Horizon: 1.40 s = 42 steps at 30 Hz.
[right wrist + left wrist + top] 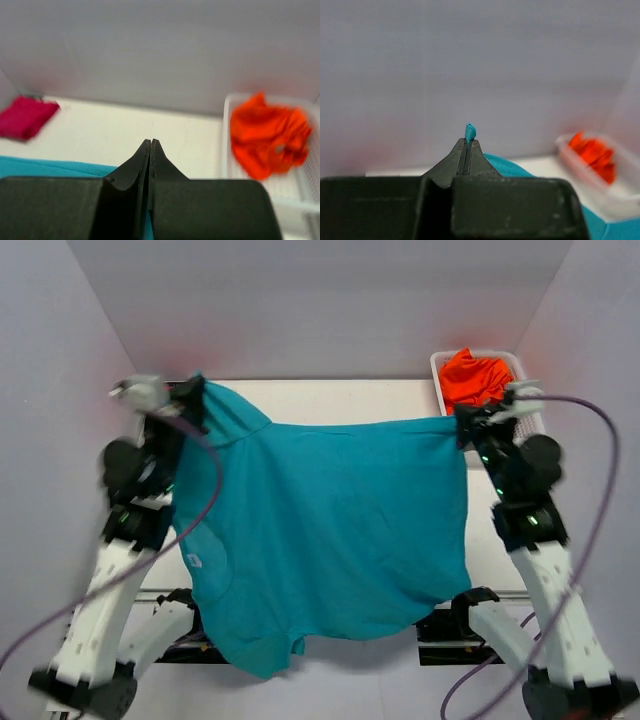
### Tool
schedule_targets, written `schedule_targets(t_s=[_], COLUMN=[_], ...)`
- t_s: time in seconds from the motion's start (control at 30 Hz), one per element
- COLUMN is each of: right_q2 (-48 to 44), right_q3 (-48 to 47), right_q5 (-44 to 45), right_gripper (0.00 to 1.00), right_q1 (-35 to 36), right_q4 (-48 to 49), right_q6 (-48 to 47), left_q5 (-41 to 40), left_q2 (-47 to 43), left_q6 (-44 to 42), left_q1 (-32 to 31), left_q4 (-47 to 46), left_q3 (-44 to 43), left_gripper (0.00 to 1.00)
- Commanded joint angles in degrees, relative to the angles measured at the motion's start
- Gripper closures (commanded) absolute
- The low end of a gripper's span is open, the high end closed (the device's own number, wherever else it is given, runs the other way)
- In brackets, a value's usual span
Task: Fold and stack the t-shirts
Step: Flatten out the tshirt
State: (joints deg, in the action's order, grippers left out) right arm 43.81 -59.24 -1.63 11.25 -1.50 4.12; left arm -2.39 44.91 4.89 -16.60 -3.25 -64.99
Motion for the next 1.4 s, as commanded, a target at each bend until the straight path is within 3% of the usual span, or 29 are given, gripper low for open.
schedule_targets(t_s=[0.0,0.17,0.3,0.53,0.83,0.93,1.2,1.23,1.27,1.3,1.33,1.37], right_q2=[8.19,22.26,38.16,52.86,66.91,73.14,86.33,87.4,88.54,91.6,92.76,93.47], right_q3=[7.45,9.32,4.15,-2.71,-15.19,-21.25,-42.05,-43.75,-45.5,-51.44,-53.5,-55.35], right_q5=[3.48,3.31,0.51,0.48,4.26,5.93,6.46,6.98,7.16,7.51,7.34,6.91], right_gripper=[1.0,1.0,1.0,1.0,1.0,1.0,1.0,1.0,1.0,0.91,0.79,0.7], right_q1=[-0.44,-0.61,-0.61,-0.52,-0.7,-0.79,-1.31,-1.23,-1.4,-1.31,-1.31,-1.4], right_q4=[8.61,13.71,14.15,14.41,14.85,13.11,12.57,12.4,12.22,10.83,10.2,8.2], right_q6=[3.87,7.57,7.66,8.01,8.8,8.45,6.78,6.17,5.9,5.03,3.72,2.22], left_q5=[-8.41,-10.17,-12.46,-10.53,-7.8,-7.8,-4.2,-3.5,-3.5,-3.5,-2.8,-2.79], left_q2=[8.34,25.97,39.33,56.66,78.04,83.21,99.82,101.24,102.56,103.53,104.06,103.46], left_q6=[-0.58,-0.41,0.12,2.06,3.11,2.59,0.12,0.12,0.12,0.12,-0.4,-0.4], left_q1=[0.16,0.69,0.69,2.36,4.65,5.7,7.99,7.99,7.99,7.99,8.51,8.51], left_q4=[-4.28,-8.8,-9.32,-9.67,-4.49,-3.44,2.8,3.42,4.2,4.82,4.83,4.83], left_q3=[6.09,10.15,7.08,-0.39,-23.41,-29.39,-55.22,-60.55,-63.13,-65.24,-67.7,-67.72], left_gripper=[1.0,1.0,1.0,1.0,1.0,1.0,0.99,0.92,0.78,0.28,0.0,0.0])
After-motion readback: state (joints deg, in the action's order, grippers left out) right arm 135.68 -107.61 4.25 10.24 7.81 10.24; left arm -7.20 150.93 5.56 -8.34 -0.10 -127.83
